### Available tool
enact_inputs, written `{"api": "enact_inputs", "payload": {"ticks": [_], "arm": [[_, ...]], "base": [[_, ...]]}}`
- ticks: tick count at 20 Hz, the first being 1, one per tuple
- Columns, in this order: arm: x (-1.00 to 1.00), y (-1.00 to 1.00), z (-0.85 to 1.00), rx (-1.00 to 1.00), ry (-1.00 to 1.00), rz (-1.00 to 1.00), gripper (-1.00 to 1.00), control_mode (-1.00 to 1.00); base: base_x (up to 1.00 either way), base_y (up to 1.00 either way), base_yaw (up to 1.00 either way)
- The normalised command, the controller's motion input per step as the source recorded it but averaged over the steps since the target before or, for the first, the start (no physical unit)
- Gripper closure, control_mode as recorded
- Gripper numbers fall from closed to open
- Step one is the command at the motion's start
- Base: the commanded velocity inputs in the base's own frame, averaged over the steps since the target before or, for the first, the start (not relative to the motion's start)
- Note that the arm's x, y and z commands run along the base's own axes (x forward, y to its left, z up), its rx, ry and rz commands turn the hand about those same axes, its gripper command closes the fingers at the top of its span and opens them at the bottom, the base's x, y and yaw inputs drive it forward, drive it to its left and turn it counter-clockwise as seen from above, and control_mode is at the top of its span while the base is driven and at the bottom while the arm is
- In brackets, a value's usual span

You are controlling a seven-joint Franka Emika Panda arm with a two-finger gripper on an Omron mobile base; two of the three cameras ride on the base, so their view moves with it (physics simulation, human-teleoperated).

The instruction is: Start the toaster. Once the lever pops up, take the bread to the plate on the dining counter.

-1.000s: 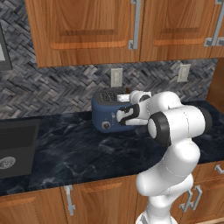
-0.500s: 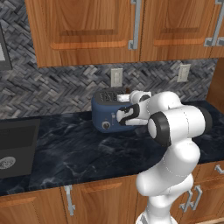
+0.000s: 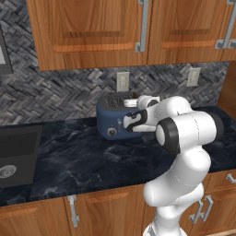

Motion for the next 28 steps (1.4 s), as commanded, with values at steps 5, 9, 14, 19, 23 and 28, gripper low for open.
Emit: {"api": "enact_inputs", "payload": {"ticks": [5, 9, 14, 19, 23, 28], "arm": [[0.00, -0.16, 0.00, 0.00, 0.00, 0.00, -1.00, -1.00], [0.05, -0.02, 0.00, 0.00, 0.00, 0.00, -1.00, -1.00], [0.16, 0.00, 0.00, 0.00, 0.00, 0.01, -1.00, -1.00], [0.14, 0.00, 0.00, 0.00, 0.00, 0.02, -1.00, -1.00], [0.14, 0.00, 0.00, 0.00, 0.00, 0.01, -1.00, -1.00], [0.13, -0.05, 0.00, 0.03, 0.01, 0.03, -1.00, -1.00]], "base": [[0.00, 0.00, 0.00], [0.00, 0.00, 0.00], [0.00, 0.00, 0.00], [0.00, 0.00, 0.00], [0.00, 0.00, 0.00], [0.00, 0.00, 0.00]]}}
